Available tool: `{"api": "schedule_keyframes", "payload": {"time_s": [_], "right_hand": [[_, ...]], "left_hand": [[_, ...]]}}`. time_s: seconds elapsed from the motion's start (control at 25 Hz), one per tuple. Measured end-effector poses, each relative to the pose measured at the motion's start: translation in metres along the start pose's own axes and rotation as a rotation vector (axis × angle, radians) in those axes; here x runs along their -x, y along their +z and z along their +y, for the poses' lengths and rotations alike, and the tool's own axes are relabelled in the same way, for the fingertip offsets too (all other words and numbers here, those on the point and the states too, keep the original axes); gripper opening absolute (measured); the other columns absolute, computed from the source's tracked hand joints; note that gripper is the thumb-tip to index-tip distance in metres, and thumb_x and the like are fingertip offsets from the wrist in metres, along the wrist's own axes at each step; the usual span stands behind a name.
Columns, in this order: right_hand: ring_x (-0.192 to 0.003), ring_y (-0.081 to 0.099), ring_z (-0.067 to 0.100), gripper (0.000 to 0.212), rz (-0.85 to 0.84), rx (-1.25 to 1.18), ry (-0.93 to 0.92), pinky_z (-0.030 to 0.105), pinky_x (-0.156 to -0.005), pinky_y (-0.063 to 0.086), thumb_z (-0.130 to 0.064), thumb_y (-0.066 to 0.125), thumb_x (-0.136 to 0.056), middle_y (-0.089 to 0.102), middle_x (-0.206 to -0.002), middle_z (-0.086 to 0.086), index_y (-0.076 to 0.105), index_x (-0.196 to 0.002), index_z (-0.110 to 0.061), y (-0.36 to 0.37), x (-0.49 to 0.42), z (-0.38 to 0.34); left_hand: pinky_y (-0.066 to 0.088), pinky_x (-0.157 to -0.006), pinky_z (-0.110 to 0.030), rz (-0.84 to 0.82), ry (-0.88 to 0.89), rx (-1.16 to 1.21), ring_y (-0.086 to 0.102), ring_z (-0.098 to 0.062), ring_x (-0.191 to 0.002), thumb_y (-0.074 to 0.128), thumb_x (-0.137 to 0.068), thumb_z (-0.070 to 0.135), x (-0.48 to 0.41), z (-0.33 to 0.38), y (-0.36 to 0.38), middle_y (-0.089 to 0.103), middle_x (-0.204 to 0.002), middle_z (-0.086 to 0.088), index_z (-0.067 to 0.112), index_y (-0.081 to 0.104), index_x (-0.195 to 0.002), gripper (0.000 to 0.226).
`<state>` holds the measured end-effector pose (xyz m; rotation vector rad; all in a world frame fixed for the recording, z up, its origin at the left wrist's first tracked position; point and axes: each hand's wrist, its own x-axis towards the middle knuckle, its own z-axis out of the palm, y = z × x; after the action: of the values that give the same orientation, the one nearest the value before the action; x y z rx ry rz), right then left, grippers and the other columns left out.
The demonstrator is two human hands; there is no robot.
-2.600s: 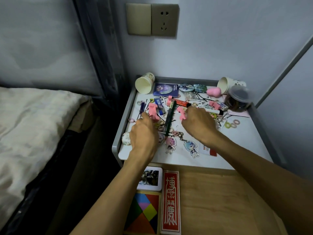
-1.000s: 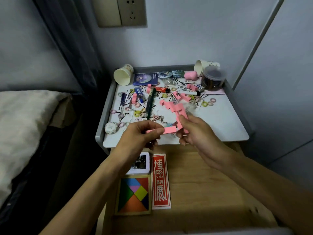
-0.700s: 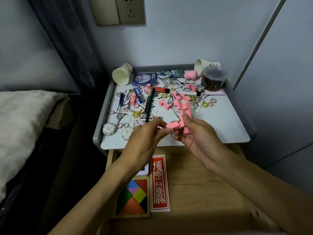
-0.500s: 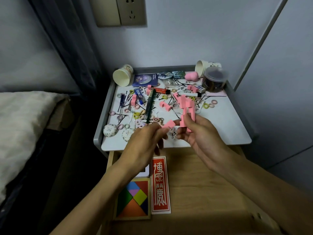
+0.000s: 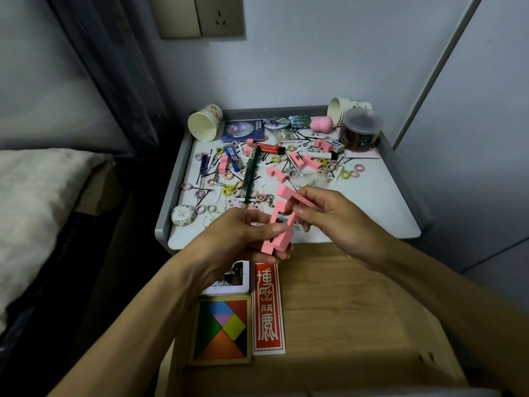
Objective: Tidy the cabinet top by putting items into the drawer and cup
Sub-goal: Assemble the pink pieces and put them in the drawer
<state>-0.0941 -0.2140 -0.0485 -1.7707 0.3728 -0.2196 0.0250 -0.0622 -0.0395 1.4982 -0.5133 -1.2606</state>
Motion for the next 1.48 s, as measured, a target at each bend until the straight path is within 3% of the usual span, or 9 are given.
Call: {"api": "schedule_keyframes", "payload": {"time_s": [0.16, 0.28, 0.44, 0.72, 1.12, 1.28, 1.48], "right_hand": [[-0.081, 0.057, 0.011, 0.021, 0.033, 0.081, 0.087, 0.031, -0.079, 0.049, -0.010, 0.048, -0.100, 0.065, -0.089, -0.004, 0.068, -0.098, -0.017, 0.005, 0.001, 0.008], [-0.085, 0.059, 0.015, 0.022, 0.110, 0.100, 0.073, 0.041, -0.086, 0.049, -0.011, 0.049, -0.098, 0.065, -0.096, 0.000, 0.068, -0.092, -0.020, 0.007, 0.001, 0.008], [-0.082, 0.059, 0.012, 0.020, 0.138, 0.072, 0.083, 0.039, -0.084, 0.049, -0.010, 0.050, -0.097, 0.062, -0.090, -0.003, 0.065, -0.089, -0.021, 0.012, 0.004, 0.006], [-0.081, 0.058, 0.008, 0.009, 0.109, 0.076, 0.112, 0.027, -0.077, 0.049, -0.019, 0.050, -0.100, 0.059, -0.087, -0.004, 0.057, -0.103, -0.016, 0.020, 0.008, 0.003], [-0.083, 0.062, -0.002, 0.005, 0.150, 0.075, 0.078, 0.011, -0.071, 0.048, -0.017, 0.055, -0.097, 0.065, -0.093, -0.002, 0.057, -0.099, -0.013, 0.020, 0.007, 0.000], [-0.087, 0.062, 0.002, 0.004, 0.158, 0.110, 0.073, 0.015, -0.075, 0.049, -0.014, 0.058, -0.095, 0.065, -0.095, -0.001, 0.058, -0.099, -0.014, 0.021, 0.007, 0.002], [-0.087, 0.063, 0.005, 0.008, 0.175, 0.101, 0.073, 0.018, -0.077, 0.050, -0.014, 0.058, -0.095, 0.064, -0.094, 0.000, 0.058, -0.102, -0.010, 0.021, 0.006, 0.002]], "left_hand": [[0.061, -0.059, -0.031, -0.046, 0.036, 0.030, 0.072, -0.034, -0.074, 0.062, -0.090, 0.006, -0.002, -0.001, 0.005, 0.071, -0.095, -0.027, 0.017, 0.051, -0.124, 0.038], [0.060, -0.059, -0.032, -0.049, 0.080, -0.005, 0.072, -0.035, -0.075, 0.062, -0.091, 0.006, -0.005, -0.005, 0.011, 0.072, -0.097, -0.023, 0.021, 0.052, -0.127, 0.041], [0.061, -0.070, -0.038, 0.025, 0.090, 0.023, 0.072, -0.038, -0.082, 0.060, -0.092, 0.008, -0.007, -0.006, 0.013, 0.074, -0.095, -0.021, 0.015, 0.057, -0.122, 0.031], [0.060, -0.063, -0.033, 0.132, 0.117, 0.056, 0.074, -0.033, -0.080, 0.057, -0.095, 0.013, -0.009, -0.009, 0.014, 0.073, -0.091, -0.023, 0.009, 0.057, -0.118, 0.023], [0.060, -0.063, -0.038, 0.158, 0.107, 0.170, 0.072, -0.037, -0.081, 0.060, -0.093, 0.011, -0.012, -0.011, 0.012, 0.073, -0.095, -0.023, 0.010, 0.064, -0.114, 0.021], [0.059, -0.057, -0.033, 0.205, 0.142, 0.202, 0.073, -0.031, -0.079, 0.058, -0.092, 0.004, -0.013, -0.013, 0.014, 0.073, -0.090, -0.022, 0.000, 0.064, -0.111, 0.020], [0.058, -0.055, -0.031, 0.238, 0.169, 0.205, 0.074, -0.027, -0.075, 0.060, -0.092, 0.005, -0.013, -0.015, 0.018, 0.074, -0.086, -0.020, 0.001, 0.066, -0.112, 0.021]]}}
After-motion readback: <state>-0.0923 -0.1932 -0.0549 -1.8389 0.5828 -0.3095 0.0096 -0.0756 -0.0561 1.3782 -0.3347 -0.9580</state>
